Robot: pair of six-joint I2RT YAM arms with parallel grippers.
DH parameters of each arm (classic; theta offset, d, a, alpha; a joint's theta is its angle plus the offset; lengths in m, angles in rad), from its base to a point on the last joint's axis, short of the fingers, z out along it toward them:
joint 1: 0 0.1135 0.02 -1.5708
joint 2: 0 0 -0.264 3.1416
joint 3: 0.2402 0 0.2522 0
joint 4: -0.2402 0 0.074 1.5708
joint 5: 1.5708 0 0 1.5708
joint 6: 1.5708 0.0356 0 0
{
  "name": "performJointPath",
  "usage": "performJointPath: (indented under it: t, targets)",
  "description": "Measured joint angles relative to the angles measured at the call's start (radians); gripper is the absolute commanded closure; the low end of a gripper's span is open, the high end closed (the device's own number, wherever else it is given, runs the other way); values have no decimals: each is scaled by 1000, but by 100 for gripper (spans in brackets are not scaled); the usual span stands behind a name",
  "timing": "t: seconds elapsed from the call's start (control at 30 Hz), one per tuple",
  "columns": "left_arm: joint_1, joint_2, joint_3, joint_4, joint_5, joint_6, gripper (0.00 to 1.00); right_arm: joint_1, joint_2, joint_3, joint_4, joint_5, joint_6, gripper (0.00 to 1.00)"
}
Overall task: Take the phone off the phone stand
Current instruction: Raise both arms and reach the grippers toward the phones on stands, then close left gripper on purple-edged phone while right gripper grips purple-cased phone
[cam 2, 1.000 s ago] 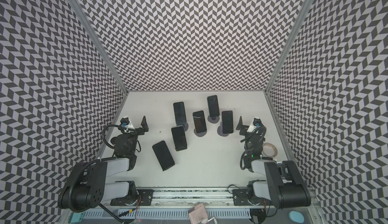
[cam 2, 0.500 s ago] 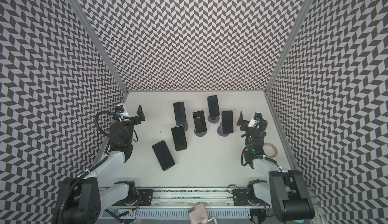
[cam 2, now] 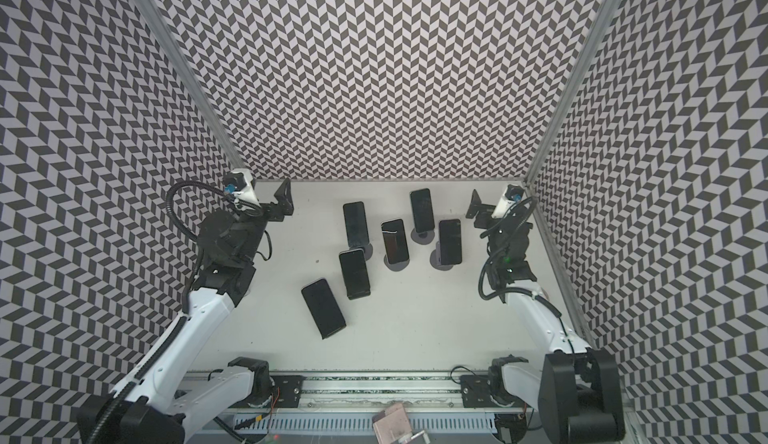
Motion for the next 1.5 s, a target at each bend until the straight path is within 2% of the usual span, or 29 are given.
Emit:
performJointPath:
  t: [0.13,0.3,0.5,0.67,0.83,1.0,1.5]
  targets:
    - [-156,-2,98,-119,26,48,9,10,0,82,-146,-46,68,5]
    - [-327,11,183,-236,64,88,9,58,-1,175,-350,-98,119,5]
    - [-546,62,227,-359,139,175,8,95,-1,226,-598,-176,106,5]
    - [-663,90,225,-420,172,185,9,99,-2,234,-782,-230,83,5]
    - [-726,71,176,-417,182,111,10,99,-14,234,-906,-272,66,5]
    - [-771,48,101,-418,180,44,10,99,-19,233,-943,-283,65,5]
    - [-790,56,69,-428,136,-118,11,99,87,237,-943,-258,32,8]
